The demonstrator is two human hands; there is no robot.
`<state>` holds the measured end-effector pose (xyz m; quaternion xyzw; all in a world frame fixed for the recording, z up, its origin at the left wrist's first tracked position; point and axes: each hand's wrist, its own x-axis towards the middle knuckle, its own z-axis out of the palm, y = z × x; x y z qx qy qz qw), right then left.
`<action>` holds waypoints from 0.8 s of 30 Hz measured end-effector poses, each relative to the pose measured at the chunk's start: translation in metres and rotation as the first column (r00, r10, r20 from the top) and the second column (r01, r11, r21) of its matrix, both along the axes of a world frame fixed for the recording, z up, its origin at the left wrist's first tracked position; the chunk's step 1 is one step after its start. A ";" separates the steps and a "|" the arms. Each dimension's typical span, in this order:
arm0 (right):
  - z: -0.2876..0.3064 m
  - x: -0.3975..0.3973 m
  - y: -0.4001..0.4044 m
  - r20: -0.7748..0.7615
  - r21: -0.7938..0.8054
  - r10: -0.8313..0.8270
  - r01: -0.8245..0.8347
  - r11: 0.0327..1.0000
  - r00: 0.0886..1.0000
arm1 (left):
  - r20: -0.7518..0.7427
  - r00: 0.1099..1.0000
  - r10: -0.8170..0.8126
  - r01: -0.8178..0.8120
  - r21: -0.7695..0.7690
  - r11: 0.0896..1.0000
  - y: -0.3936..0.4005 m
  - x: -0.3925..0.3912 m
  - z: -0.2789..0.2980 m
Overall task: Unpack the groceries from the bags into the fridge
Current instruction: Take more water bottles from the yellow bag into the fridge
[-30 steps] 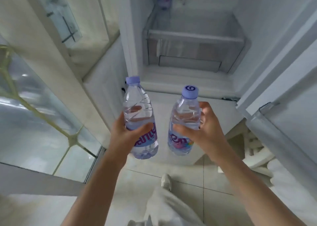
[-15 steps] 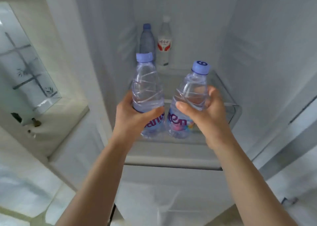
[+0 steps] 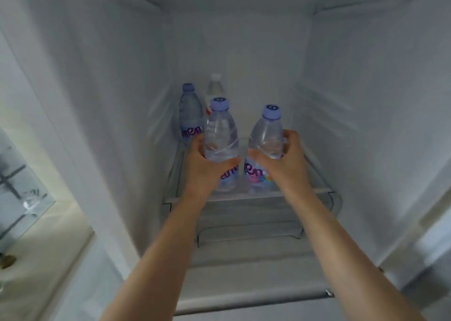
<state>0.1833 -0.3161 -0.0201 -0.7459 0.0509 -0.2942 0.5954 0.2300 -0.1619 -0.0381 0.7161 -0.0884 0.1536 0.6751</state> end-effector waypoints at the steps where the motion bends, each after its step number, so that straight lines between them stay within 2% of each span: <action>1: -0.002 0.005 -0.003 -0.010 -0.005 -0.005 0.005 1.000 1.000 | -0.017 1.000 -0.011 0.011 -0.011 1.000 -0.003 0.006 -0.003; 5: -0.011 0.019 -0.013 -0.028 -0.054 -0.018 0.016 0.998 0.999 | -0.059 0.997 -0.053 0.050 -0.041 0.998 -0.010 0.023 -0.016; 11: -0.020 0.030 -0.022 -0.027 -0.049 -0.023 0.021 0.999 0.999 | -0.029 0.991 -0.131 0.129 -0.058 0.990 -0.013 0.030 -0.028; 16: -0.019 0.027 -0.018 -0.024 -0.124 -0.002 -0.001 0.992 1.000 | 0.036 0.983 -0.182 0.181 0.036 0.983 -0.010 0.032 -0.036; 20: -0.034 0.014 -0.011 0.037 -0.171 0.002 0.004 0.985 0.999 | 0.079 0.973 -0.215 0.189 0.252 0.949 -0.005 0.034 -0.042; 24: -0.055 0.014 -0.005 0.059 -0.206 -0.055 0.066 0.976 0.997 | 0.055 0.977 -0.208 0.196 0.168 0.966 -0.010 0.035 -0.050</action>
